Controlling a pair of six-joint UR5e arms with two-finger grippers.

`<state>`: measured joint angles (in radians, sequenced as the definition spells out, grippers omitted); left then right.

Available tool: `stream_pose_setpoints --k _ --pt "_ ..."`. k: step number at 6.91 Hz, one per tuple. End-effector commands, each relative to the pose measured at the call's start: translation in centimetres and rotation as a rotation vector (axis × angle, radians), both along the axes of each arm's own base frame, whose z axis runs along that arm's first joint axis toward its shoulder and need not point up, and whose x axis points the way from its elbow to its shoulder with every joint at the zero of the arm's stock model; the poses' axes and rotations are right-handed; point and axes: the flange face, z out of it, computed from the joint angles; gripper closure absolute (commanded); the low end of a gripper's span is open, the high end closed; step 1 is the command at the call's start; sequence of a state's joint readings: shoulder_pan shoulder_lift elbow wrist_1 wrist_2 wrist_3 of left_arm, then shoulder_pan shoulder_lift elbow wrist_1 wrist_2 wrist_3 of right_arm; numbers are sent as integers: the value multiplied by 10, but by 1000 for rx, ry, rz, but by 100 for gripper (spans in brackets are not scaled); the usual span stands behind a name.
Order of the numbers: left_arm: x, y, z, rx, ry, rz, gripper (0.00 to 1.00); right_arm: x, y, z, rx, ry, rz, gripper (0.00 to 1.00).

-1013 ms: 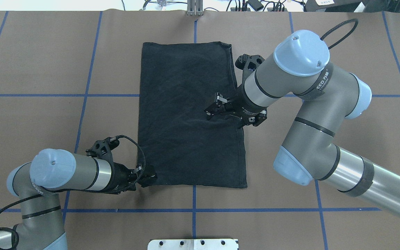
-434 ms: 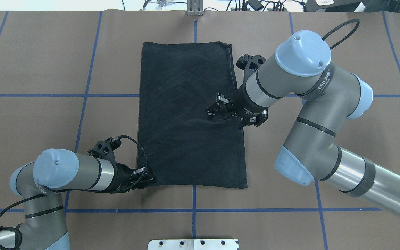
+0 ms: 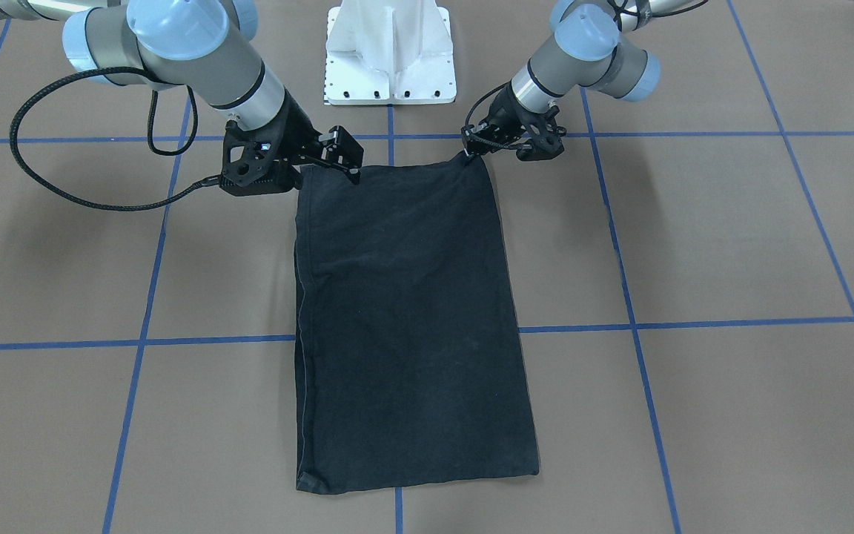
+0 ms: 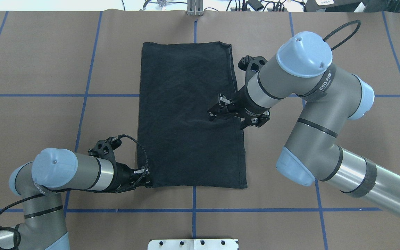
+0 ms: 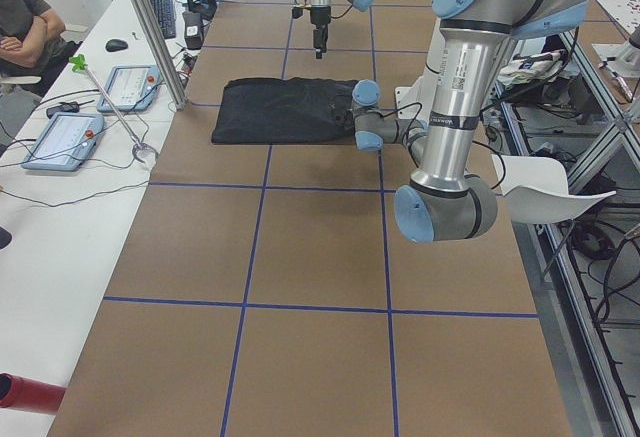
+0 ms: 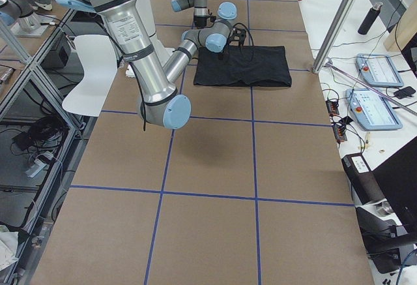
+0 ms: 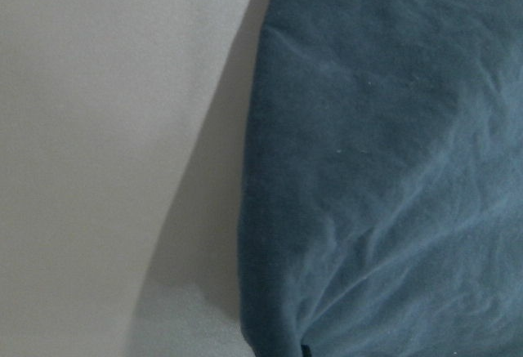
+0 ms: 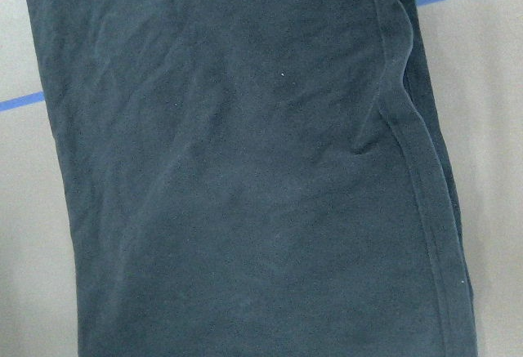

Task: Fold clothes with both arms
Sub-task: 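Move the right gripper to the bundle's other near corner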

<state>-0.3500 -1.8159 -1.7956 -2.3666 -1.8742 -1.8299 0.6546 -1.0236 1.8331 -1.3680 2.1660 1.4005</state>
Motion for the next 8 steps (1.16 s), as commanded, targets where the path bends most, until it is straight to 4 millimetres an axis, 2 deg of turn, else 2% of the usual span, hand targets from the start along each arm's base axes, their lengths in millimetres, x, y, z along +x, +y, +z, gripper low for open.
stream_pose_setpoints --k 1,2,3,4,5,6,8 --pt "-29 9 -1 -9 -2 16 100 -3 2 7 -5 12 3 1" --pt "-37 14 -11 -15 -1 36 100 -17 15 9 -37 20 -4 1" --pt "-35 14 -16 -19 -11 38 100 -40 35 12 -63 40 13 1" --pt "-34 14 -16 -20 -12 40 100 -68 62 15 -91 64 36 1" --pt "-34 14 -15 -21 -14 40 100 -80 77 18 -95 79 32 1" --pt "-32 15 -13 -21 -17 40 100 -74 80 42 -111 107 37 1" --pt "-30 16 -11 -23 -21 43 100 -73 86 56 -112 127 40 1"
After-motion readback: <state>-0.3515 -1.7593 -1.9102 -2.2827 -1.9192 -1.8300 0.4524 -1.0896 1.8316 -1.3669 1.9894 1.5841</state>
